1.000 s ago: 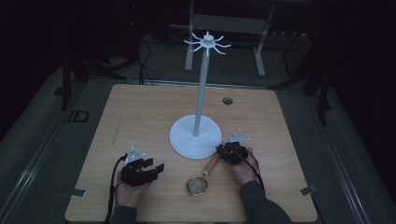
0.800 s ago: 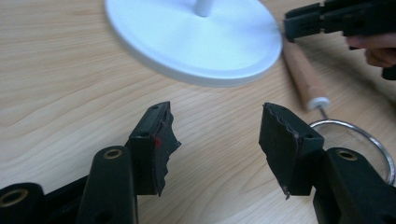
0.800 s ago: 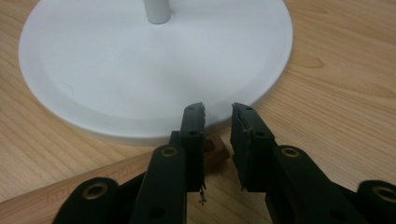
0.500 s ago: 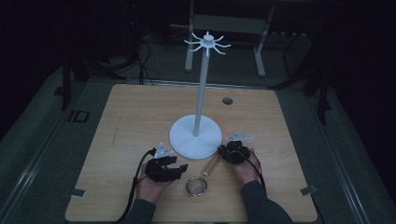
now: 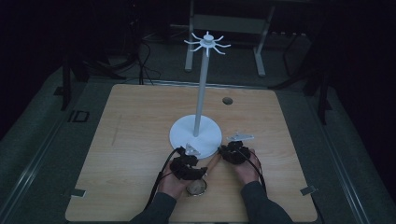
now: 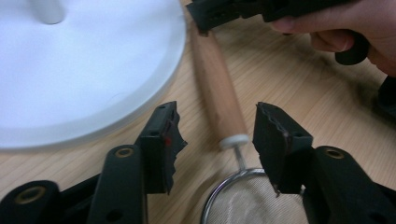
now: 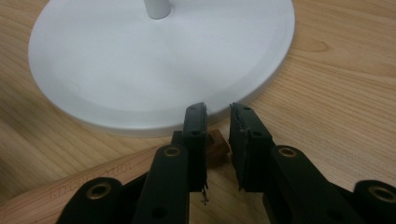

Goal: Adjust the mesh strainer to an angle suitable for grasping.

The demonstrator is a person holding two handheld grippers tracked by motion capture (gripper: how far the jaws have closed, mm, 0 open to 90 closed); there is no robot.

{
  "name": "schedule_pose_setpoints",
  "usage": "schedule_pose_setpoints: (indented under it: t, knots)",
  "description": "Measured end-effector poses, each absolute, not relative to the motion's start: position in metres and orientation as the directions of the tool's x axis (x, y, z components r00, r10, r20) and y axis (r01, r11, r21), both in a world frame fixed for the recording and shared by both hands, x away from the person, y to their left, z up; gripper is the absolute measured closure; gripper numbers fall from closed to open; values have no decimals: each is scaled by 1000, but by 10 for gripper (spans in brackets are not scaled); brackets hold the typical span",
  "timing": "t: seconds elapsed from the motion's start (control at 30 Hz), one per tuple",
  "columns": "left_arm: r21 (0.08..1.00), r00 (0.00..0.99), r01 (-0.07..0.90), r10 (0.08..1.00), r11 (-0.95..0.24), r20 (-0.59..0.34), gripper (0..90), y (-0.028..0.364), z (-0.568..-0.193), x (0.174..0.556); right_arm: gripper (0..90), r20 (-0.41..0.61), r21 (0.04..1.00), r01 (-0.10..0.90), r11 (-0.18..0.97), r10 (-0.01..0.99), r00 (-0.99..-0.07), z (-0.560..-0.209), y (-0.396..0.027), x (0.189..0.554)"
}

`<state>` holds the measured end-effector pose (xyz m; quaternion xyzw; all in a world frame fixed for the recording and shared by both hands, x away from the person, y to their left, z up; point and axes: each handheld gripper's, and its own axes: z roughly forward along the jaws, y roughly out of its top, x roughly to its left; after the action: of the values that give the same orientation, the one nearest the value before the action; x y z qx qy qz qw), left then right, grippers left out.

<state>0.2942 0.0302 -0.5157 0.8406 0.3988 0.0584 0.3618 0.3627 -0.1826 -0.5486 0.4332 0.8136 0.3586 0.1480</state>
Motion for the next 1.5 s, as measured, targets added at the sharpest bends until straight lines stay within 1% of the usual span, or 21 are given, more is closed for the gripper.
schedule_pose_setpoints:
  t: [0.13, 0.23, 0.37, 0.4, 0.73, 0.93, 1.13, 1.3, 1.5]
  knots:
    - [630, 682, 636, 706, -446, -189, 554, 23, -517, 298, 757, 74, 718, 597, 359, 812, -578, -548, -184, 363]
    - [589, 682, 656, 704, -471, -198, 573, 16, -520, 305, 743, 77, 725, 594, 350, 815, -574, -546, -187, 361]
    - [571, 680, 667, 705, -479, -202, 582, 13, -520, 308, 737, 73, 730, 589, 347, 817, -572, -544, -190, 361]
    - [541, 683, 677, 699, -499, -210, 582, 9, -520, 313, 734, 73, 730, 589, 347, 817, -572, -544, -190, 361]
    - [438, 672, 721, 697, -537, -250, 601, -1, -524, 326, 718, 78, 754, 577, 313, 830, -552, -535, -206, 357]
    - [408, 677, 722, 693, -559, -248, 643, -3, -525, 328, 716, 78, 757, 578, 306, 836, -544, -535, -210, 357]
    - [379, 691, 713, 684, -591, -234, 681, 5, -522, 328, 716, 79, 755, 581, 303, 838, -540, -535, -213, 355]
    - [335, 710, 700, 667, -631, -226, 677, 8, -522, 328, 716, 75, 755, 580, 306, 838, -540, -535, -213, 356]
    - [300, 717, 695, 661, -653, -223, 654, 4, -526, 331, 713, 72, 758, 575, 308, 837, -543, -535, -213, 355]
